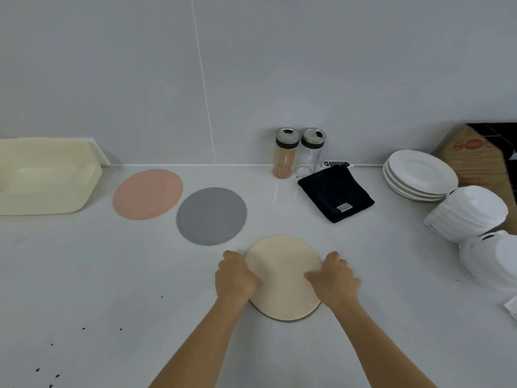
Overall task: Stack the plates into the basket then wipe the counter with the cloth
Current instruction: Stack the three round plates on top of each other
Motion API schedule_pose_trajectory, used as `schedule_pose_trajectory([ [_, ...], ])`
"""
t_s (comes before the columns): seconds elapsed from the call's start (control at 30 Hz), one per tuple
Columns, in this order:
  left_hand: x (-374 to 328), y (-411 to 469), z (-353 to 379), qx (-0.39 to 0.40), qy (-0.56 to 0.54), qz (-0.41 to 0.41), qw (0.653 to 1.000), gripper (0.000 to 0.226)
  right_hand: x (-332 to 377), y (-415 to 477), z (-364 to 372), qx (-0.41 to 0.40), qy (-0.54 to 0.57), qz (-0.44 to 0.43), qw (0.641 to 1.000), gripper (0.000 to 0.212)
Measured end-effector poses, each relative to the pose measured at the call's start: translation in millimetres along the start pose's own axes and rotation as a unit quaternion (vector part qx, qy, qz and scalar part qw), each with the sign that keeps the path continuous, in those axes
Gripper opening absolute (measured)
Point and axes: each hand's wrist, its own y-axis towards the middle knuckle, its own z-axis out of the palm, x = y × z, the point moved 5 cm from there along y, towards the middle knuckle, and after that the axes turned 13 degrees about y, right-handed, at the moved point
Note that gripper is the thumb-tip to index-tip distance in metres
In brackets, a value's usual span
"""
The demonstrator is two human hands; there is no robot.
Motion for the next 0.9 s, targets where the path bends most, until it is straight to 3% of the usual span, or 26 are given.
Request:
schedule_pose_trajectory([
  [0.13, -4, 6, -1, 0.028, 0.019, 0.004, 0.999, 0.05, -4, 9, 1, 0.039, 0.018, 0.027, 0.999, 0.048],
  [0.23, -4, 6, -1, 0.008, 0.074, 0.004, 0.997, 0.052, -5, 10, 5, 0.052, 0.077, 0.014, 0.996, 0.047],
  [0.4, -6, 4, 2, -0.004, -0.073, 0.051, 0.996, 0.014, -1, 3, 3, 0.021, 0.17, -0.056, 0.984, 0.013],
  [0.67, -3, -11, -39, -0.041, -0.232, 0.055, 0.97, 0.016, 32, -3, -18, -0.01, 0.209, -0.173, 0.963, 0.012],
  [0.9, -1, -3, -142, -0.114, -0.341, 0.09, 0.929, 0.017, 130, -12, -45, -0.041, 0.262, -0.265, 0.927, 0.01],
])
